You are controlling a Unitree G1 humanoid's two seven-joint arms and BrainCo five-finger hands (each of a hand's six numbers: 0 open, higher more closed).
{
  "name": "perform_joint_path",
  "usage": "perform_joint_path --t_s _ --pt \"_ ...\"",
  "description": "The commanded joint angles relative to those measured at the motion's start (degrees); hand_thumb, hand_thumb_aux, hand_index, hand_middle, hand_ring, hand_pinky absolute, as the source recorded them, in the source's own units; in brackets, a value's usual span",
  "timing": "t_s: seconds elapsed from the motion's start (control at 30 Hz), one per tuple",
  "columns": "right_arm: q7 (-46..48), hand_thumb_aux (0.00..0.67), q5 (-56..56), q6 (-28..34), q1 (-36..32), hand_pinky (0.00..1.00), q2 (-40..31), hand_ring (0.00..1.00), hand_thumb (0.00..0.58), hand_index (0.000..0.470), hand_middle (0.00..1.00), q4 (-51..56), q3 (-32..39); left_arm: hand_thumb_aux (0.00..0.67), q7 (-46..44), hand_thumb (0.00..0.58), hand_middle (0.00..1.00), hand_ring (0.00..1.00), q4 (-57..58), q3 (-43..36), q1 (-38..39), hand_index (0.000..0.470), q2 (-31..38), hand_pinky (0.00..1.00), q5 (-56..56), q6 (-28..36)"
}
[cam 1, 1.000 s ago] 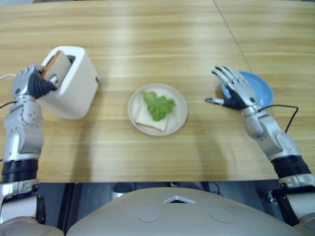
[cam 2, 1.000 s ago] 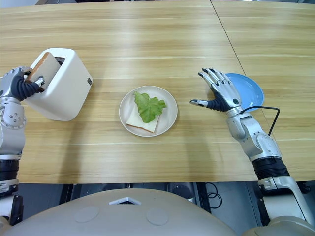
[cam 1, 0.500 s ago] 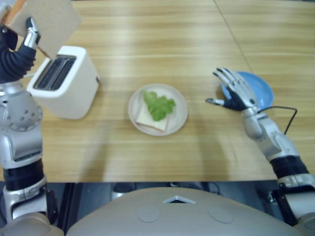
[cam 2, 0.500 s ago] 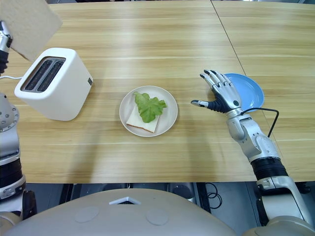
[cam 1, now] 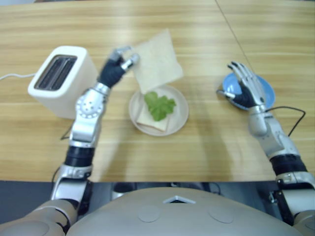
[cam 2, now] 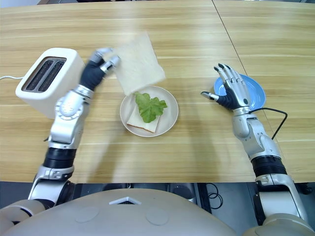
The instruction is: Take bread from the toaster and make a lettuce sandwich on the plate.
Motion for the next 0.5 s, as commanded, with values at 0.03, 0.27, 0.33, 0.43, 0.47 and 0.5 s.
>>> perform_joint_path --t_s 0.03,0.27,0.33,0.43,0.47,0.5 --pt "-0.1 0.0 0.6 -0.9 -0.1 0.0 0.4 0.0 0.0 0.0 0.0 1.3 0.1 0.67 -6.1 0.58 1.0 1.0 8.9 -1.3 -1.7 0.46 0.4 1.0 -0.8 1.1" --pt "0.0 0.0 -0.4 -0.8 -0.3 0.0 0.8 0.0 0.0 0.0 0.0 1.4 0.8 0.67 -12.1 0.58 1.0 1.0 16.1 -1.2 -2.4 0.46 3.1 1.0 0.5 1.7" --pt "0.0 0.0 -0.8 -0.6 -0.2 0.0 0.9 0.0 0.0 0.0 0.0 1.2 1.0 0.67 -12.0 0.58 1.0 1.0 17.3 -0.6 -2.9 0.46 4.2 1.0 1.3 1.5" --pt "0.1 0.0 -1.3 -0.6 -0.1 0.0 0.9 0.0 0.0 0.0 0.0 1.0 1.3 0.67 -11.2 0.58 1.0 1.0 19.4 -0.3 -3.9 0.46 5.3 1.0 3.0 0.7" --pt "0.2 0.0 -1.5 -0.6 0.0 0.0 0.9 0.0 0.0 0.0 0.0 0.7 1.5 0.67 -11.1 0.58 1.0 1.0 20.3 -0.4 -4.1 0.46 5.4 1.0 3.5 0.4" --pt "0.3 0.0 -1.7 -0.6 0.0 0.0 0.9 0.0 0.0 0.0 0.0 0.5 1.6 0.67 -11.2 0.58 1.0 1.0 21.0 -0.6 -4.3 0.46 5.4 1.0 3.9 0.1"
